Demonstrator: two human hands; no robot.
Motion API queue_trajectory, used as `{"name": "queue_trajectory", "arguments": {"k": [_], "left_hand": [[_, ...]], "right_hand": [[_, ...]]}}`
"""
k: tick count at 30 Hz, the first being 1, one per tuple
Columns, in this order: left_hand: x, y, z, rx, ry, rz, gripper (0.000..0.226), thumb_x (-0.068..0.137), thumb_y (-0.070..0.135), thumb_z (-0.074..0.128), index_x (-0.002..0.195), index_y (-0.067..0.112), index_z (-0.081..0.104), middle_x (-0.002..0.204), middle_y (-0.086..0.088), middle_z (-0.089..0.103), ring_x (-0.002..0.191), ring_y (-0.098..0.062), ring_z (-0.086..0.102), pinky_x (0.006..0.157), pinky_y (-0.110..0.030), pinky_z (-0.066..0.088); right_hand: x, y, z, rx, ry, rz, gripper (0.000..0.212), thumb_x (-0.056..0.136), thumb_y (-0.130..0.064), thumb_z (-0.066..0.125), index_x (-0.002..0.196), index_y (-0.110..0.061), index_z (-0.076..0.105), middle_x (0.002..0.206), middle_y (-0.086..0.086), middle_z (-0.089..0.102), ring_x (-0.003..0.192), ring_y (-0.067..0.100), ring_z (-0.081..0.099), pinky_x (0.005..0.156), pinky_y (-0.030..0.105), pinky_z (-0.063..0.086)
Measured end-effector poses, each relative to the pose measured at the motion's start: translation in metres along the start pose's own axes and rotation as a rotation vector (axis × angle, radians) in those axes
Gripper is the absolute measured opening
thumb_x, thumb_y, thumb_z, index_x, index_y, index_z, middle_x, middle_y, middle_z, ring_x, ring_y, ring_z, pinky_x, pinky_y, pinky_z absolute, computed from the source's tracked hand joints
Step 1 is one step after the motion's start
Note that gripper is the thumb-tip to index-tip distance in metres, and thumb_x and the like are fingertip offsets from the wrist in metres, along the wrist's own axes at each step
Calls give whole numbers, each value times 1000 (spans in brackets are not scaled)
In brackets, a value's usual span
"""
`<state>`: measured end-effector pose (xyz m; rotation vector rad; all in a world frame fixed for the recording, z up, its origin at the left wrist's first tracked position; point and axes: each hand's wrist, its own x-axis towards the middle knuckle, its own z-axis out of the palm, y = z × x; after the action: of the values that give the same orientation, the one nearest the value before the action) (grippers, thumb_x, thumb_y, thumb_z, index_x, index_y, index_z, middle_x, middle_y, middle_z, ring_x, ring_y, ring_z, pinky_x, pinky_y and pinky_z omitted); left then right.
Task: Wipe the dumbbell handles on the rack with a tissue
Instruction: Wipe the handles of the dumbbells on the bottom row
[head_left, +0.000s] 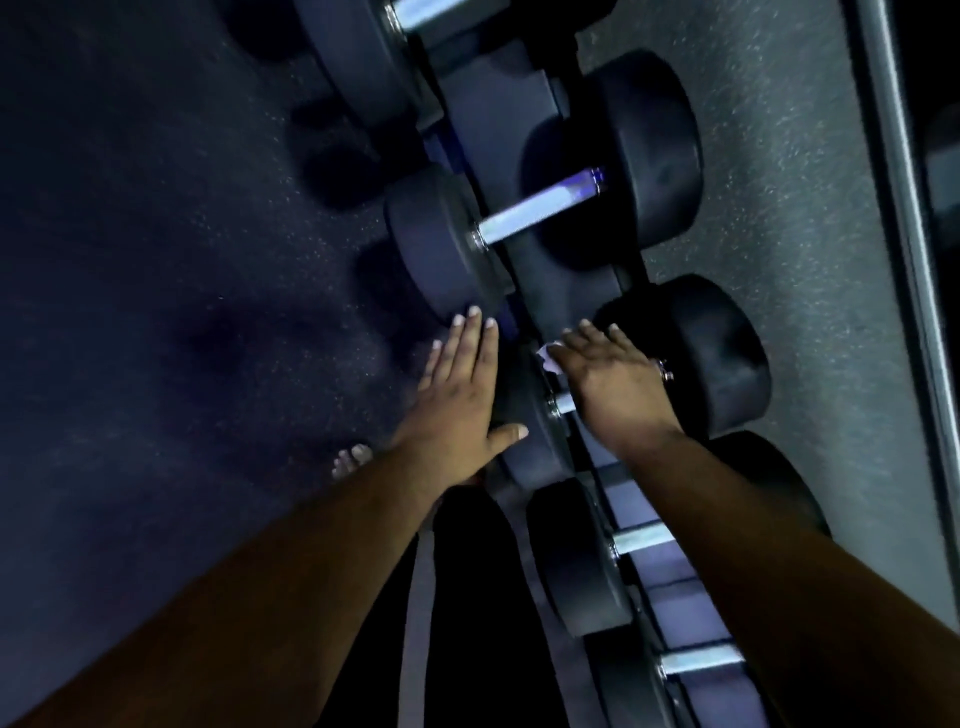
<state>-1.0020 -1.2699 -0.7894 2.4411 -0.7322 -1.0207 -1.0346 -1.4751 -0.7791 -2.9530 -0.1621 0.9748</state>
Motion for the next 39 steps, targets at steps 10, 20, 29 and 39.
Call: {"name": "queue_trajectory", "arguments": {"k": [10, 20, 29, 39], "left_hand": [[2, 51, 55, -81, -114, -159, 152, 65, 66, 82, 154, 4, -24, 164, -15, -28, 151, -30, -27, 122, -42, -13], [14, 52, 55, 121, -51, -133, 165, 46, 77, 83, 156, 1, -14, 166, -25, -4, 155, -36, -2, 126, -42, 0], [15, 48, 50, 30, -94, -125, 159, 49, 72, 87, 159, 8, -9, 166, -20, -10, 155, -33, -9, 124, -41, -6], [18, 49, 42, 8, -184, -149, 157, 56, 68, 87, 157, 11, -18, 165, -19, -20, 154, -33, -16, 125, -42, -7]], "right_hand": [[-33, 6, 75, -202, -173, -32, 65, 96, -24, 21, 159, -14, 13, 165, 5, 19, 154, 23, 10, 124, 49, 3], [1, 16, 61, -192, -172, -65, 61, 88, -44, 17, 121, -16, 61, 115, 9, 67, 112, 31, 58, 113, 46, 29], [-15, 28, 72, -180, 15, -95, 37, 93, -34, 40, 110, -12, 64, 105, 15, 68, 102, 34, 60, 96, 43, 42], [-65, 55, 95, -219, 101, 8, 64, 103, -40, 34, 158, -12, 17, 162, 15, 25, 151, 31, 18, 122, 51, 10]]}}
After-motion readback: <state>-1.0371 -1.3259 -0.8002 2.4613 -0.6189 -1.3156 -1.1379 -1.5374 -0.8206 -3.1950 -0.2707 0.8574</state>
